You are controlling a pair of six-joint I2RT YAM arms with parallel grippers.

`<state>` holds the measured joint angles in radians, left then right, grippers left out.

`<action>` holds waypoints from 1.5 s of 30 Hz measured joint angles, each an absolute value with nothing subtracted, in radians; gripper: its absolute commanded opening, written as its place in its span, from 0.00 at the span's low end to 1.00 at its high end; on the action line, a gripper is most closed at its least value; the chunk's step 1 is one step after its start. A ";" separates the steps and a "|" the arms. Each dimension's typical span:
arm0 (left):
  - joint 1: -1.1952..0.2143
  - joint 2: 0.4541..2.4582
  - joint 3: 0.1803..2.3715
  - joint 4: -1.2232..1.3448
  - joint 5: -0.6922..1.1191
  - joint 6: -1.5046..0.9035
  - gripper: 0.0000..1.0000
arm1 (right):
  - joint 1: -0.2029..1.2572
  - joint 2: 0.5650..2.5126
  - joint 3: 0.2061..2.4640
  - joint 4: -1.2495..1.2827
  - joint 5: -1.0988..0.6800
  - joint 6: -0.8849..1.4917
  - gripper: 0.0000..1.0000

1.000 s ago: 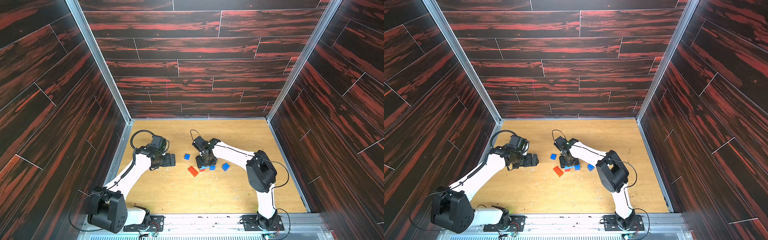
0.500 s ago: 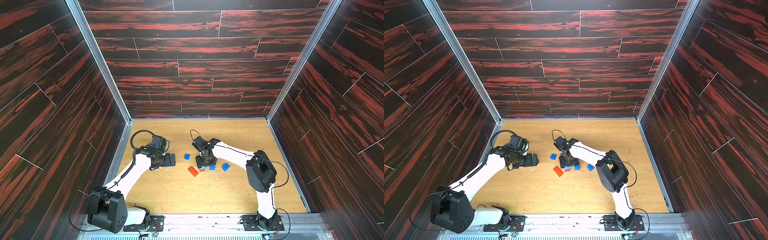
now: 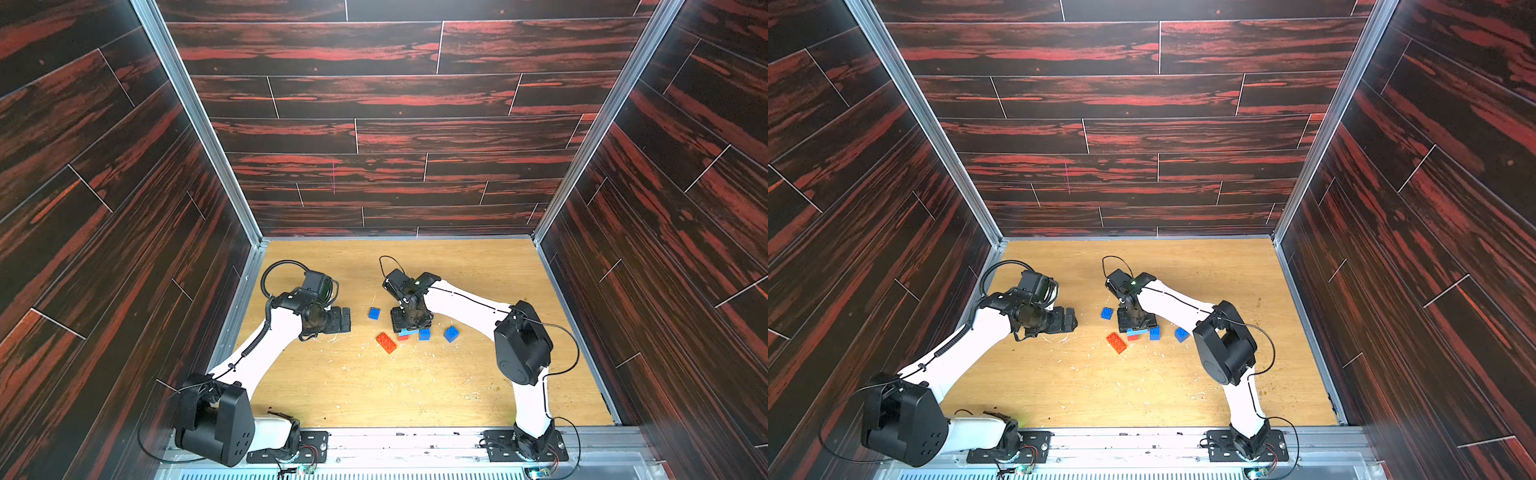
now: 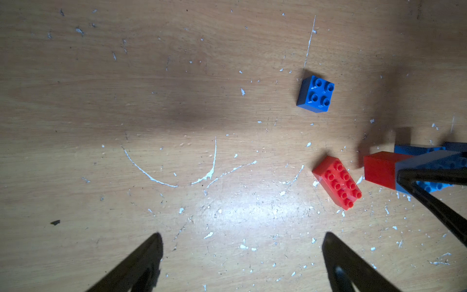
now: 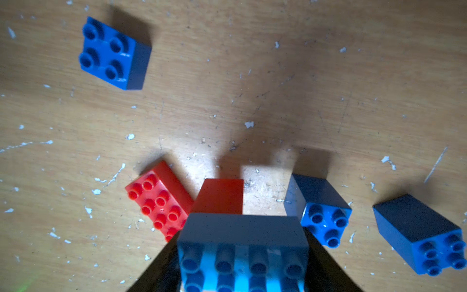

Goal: Assemble a giraffe with lego
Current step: Assemble the lego brick with the lego brick.

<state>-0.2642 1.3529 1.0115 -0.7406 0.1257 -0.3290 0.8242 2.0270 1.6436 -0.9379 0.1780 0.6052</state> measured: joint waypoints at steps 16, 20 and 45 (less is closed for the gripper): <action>-0.264 1.353 1.011 -0.741 0.132 -0.329 0.99 | 0.780 1.983 1.554 -0.907 0.176 0.659 0.41; -0.264 1.353 1.011 -0.741 0.132 -0.329 0.99 | 0.775 1.982 1.549 -0.895 0.169 0.662 0.41; -0.264 1.353 1.011 -0.741 0.131 -0.328 0.99 | 0.768 1.981 1.529 -0.868 0.150 0.666 0.51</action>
<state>-0.2642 1.3529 1.0115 -0.7406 0.1314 -0.3283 0.7685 1.9808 1.5291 -0.8677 0.1497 0.6659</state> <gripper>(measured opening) 0.993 0.662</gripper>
